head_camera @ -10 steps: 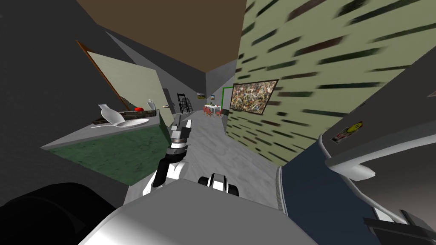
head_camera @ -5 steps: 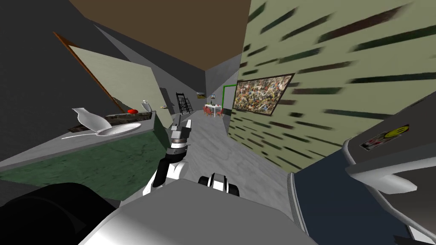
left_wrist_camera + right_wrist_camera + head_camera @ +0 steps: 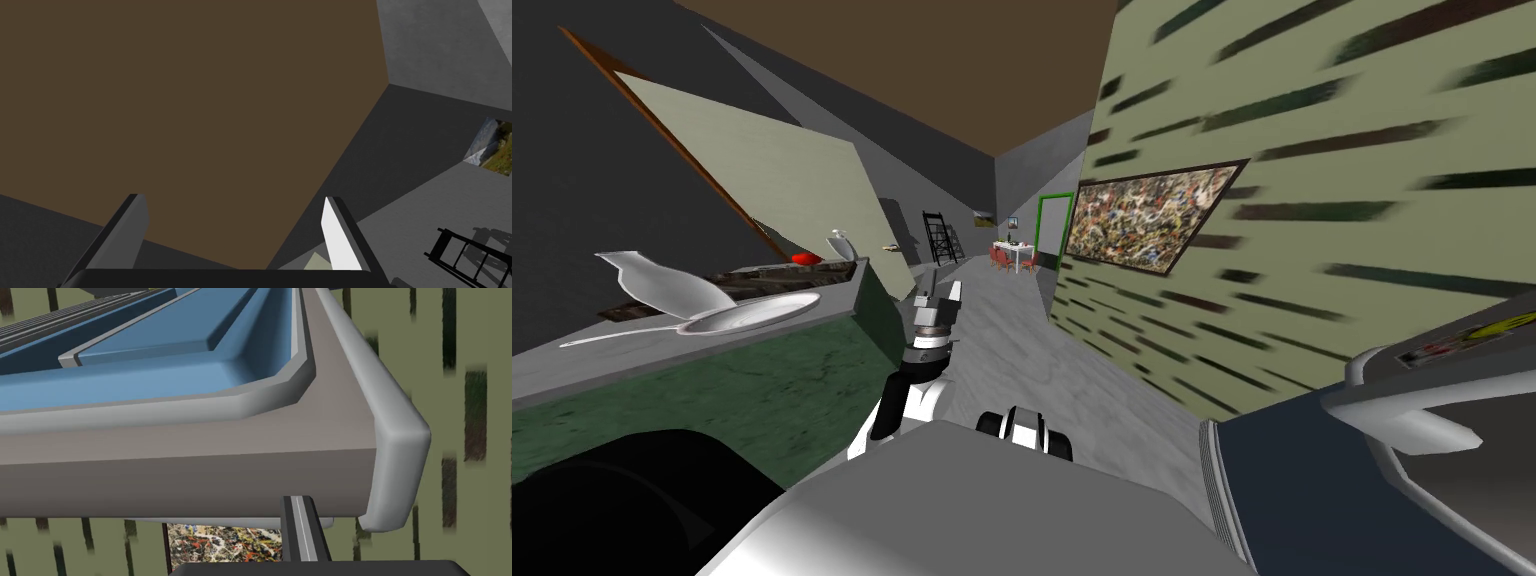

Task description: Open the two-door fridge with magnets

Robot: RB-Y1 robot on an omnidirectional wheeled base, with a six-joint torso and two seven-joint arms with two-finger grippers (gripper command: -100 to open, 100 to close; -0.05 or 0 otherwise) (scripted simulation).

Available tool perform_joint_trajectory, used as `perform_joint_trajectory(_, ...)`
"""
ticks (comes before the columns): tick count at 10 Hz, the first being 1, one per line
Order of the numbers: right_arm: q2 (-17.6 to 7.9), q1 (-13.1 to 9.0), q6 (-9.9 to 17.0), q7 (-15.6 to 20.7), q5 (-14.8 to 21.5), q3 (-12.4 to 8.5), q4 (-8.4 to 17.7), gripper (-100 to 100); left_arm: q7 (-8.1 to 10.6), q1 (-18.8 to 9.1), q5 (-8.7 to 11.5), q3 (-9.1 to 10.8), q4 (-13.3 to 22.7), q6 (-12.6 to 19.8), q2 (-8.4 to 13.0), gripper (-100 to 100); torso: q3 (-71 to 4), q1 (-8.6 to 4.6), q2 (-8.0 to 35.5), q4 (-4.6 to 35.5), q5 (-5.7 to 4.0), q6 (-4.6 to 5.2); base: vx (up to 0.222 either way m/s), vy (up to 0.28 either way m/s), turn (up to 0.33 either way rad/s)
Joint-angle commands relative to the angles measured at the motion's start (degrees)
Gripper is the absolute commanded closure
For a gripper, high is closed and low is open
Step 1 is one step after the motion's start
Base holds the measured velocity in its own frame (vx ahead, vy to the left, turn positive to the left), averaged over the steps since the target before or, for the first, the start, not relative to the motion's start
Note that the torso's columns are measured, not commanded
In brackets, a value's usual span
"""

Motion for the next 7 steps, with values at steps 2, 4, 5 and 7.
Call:
perform_joint_trajectory(2, -0.81, 3.58, 0.83, -1.33, -4.26, -0.49, -2.3, -100, 0.0, 0.0, 0.0, -0.01, 0.0, 0.0, -0.01, 0, -0.2, 0.2, -0.35, -0.15, -0.02, 0.01, 0.075, -0.031, -0.007)
perform_joint_trajectory(4, -1.15, 5.22, 1.1, -2.01, -6.22, -0.76, -3.29, -100, 0.0, 0.0, 0.0, 0.0, 0.0, 0.0, 0.0, 0, -0.27, -0.61, -0.61, -0.29, -0.53, -0.03, 0.076, -0.015, -0.011)
perform_joint_trajectory(5, -1.34, 6.2, 1.26, -2.41, -7.38, -0.92, -3.87, -100, 0.0, 0.0, 0.0, 0.0, 0.0, 0.0, 0.0, 0, -0.31, -0.6, -0.62, -0.26, -0.42, -0.05, 0.08, -0.015, -0.017)
perform_joint_trajectory(7, -1.66, 7.76, 1.52, -3.05, -9.22, -1.19, -4.83, -100, 0.0, 0.0, 0.0, 0.0, 0.0, 0.0, 0.0, 0, -0.38, -0.78, -0.64, -0.23, -0.34, -0.12, 0.057, -0.01, -0.01)
